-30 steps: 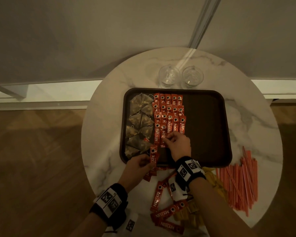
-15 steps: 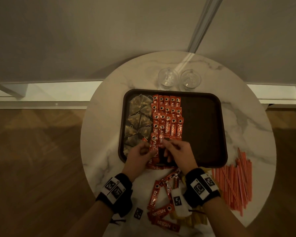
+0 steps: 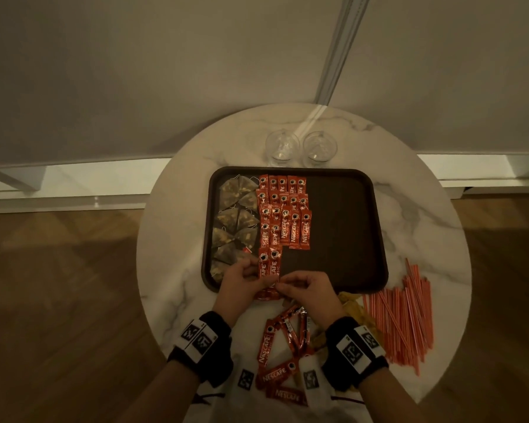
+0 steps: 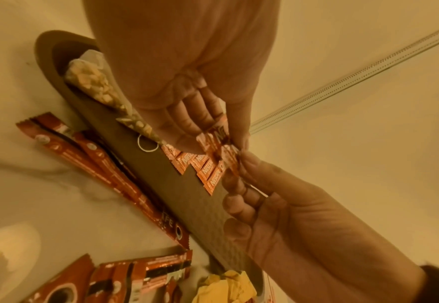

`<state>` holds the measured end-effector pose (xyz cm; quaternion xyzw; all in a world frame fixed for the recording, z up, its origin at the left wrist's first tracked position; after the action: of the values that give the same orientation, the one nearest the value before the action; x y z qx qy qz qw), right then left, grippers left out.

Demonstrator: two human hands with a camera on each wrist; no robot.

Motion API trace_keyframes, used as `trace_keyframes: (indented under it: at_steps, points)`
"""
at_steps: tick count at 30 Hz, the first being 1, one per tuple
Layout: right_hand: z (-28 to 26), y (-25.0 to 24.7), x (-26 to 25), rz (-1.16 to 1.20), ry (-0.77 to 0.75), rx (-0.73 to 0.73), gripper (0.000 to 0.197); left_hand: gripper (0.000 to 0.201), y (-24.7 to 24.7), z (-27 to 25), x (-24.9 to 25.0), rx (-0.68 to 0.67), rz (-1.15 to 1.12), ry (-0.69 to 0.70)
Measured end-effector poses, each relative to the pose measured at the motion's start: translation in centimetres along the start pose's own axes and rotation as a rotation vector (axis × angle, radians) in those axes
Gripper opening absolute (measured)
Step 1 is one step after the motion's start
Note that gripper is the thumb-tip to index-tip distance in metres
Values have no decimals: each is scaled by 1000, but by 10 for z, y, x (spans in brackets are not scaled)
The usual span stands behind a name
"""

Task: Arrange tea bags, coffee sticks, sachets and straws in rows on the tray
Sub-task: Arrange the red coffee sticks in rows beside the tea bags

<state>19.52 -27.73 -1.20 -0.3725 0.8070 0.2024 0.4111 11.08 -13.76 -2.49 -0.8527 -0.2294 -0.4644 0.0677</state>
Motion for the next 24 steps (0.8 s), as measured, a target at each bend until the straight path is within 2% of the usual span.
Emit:
trace_keyframes:
  at_steps: [3,6,11,19,24]
  points:
    - [1,-4,9,-11,13,31,6,29,6,0,-4,-4,-14,-15]
    - [7,-17,18,21,60,94,8,18,6,-1,-9,52,-52,-29]
    - [32,-41,19,-152,138,233,6,16,-3,-6,-22,105,-92,-82]
    - [73,-42,9,-276,112,275,3,16,-9,-10,-39,92,-30,-150]
    - [84,-41,11,-365,127,264,13,14,-8,-8,-34,66,-11,-145]
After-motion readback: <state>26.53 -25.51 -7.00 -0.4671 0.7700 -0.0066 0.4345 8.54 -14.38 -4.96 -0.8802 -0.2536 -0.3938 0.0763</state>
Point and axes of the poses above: each hand's wrist, its own z-axis towards the middle knuckle, its own y-axis out of the palm, x = y × z, the point moved 4 cm from there along z, towards the middle knuckle, and after that the axes turned 6 degrees about -x, right-handed, at the moved point
